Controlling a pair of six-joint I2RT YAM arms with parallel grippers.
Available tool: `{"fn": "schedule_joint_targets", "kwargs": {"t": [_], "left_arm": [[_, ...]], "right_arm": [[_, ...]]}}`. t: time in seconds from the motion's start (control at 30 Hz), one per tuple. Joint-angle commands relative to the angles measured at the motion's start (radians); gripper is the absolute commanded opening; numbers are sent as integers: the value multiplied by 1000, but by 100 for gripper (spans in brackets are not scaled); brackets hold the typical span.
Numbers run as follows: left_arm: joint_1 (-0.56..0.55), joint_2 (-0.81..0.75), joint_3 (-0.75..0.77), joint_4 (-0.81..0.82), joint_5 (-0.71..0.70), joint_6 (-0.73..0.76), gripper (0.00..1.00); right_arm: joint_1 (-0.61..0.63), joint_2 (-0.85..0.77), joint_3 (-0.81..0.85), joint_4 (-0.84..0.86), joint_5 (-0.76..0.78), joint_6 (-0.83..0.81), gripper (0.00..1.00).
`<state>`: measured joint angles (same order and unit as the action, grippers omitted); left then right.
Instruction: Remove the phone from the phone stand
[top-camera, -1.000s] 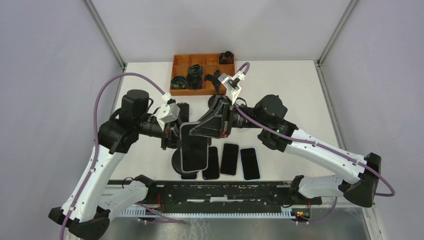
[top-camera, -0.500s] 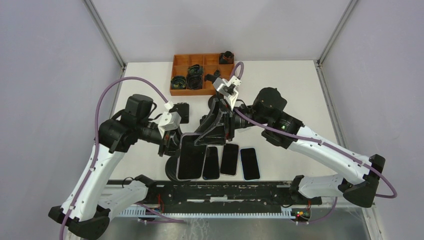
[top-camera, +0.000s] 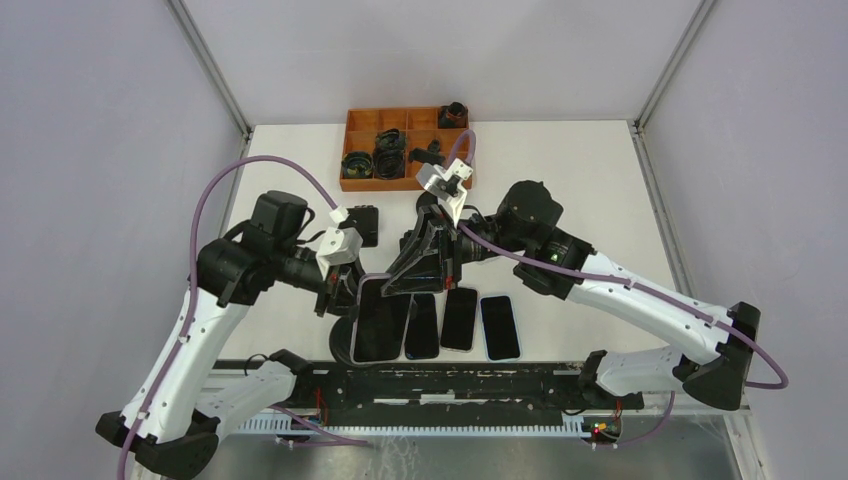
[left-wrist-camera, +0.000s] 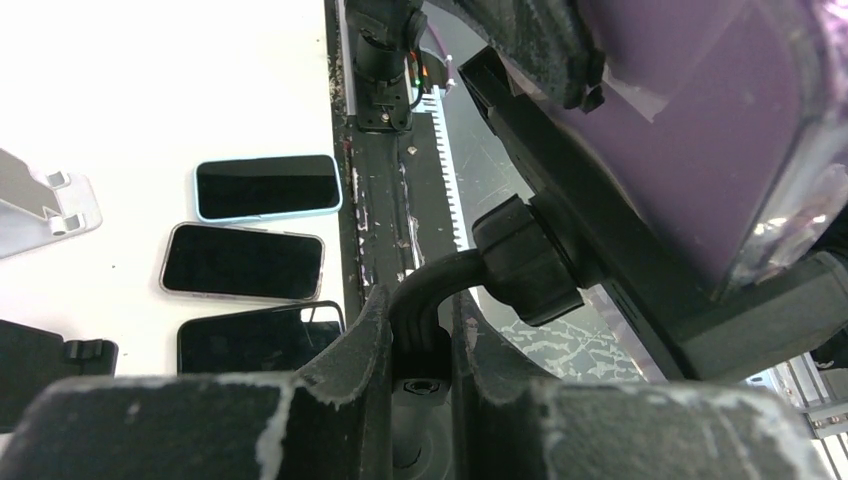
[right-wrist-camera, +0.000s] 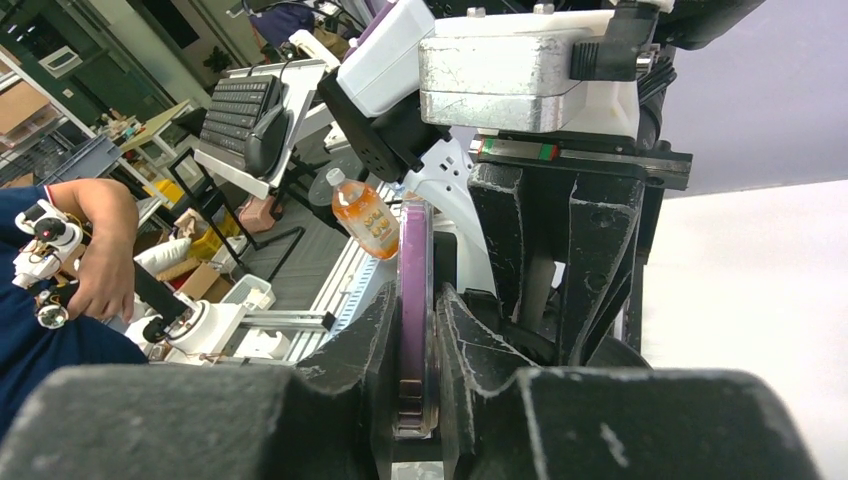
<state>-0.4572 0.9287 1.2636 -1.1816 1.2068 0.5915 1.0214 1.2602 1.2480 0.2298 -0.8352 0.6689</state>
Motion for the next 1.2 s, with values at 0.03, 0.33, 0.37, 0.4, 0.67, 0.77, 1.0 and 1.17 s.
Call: {"fn": "schedule_joint_targets", "kwargs": {"t": [0.03, 0.33, 0.37, 0.4, 0.67, 0.77, 1.0, 1.17], "left_arm": [[2, -1, 60, 24, 55, 20, 2], [2, -3, 38, -70, -3, 151, 2], [2, -5, 31, -90, -17, 182, 2], [2, -5, 26, -111, -31, 211, 2], [1, -1, 15, -236, -74, 370, 2], [1, -5, 10, -250, -70, 388, 2], [2, -4, 24, -282, -65, 418, 2], [2, 7, 61, -275, -33, 396, 2]], "right_arm": [[21, -5, 4, 88, -27, 7, 9], [-59, -59, 107, 108, 46, -22, 0], [-69, -68, 114, 111, 56, -24, 0], [-75, -74, 114, 121, 67, -24, 0], [-82, -115, 66, 172, 138, -64, 0], [-90, -130, 39, 213, 161, -71, 0], [-97, -126, -10, 317, 168, -11, 0], [-54, -114, -138, 321, 172, 15, 32]]}}
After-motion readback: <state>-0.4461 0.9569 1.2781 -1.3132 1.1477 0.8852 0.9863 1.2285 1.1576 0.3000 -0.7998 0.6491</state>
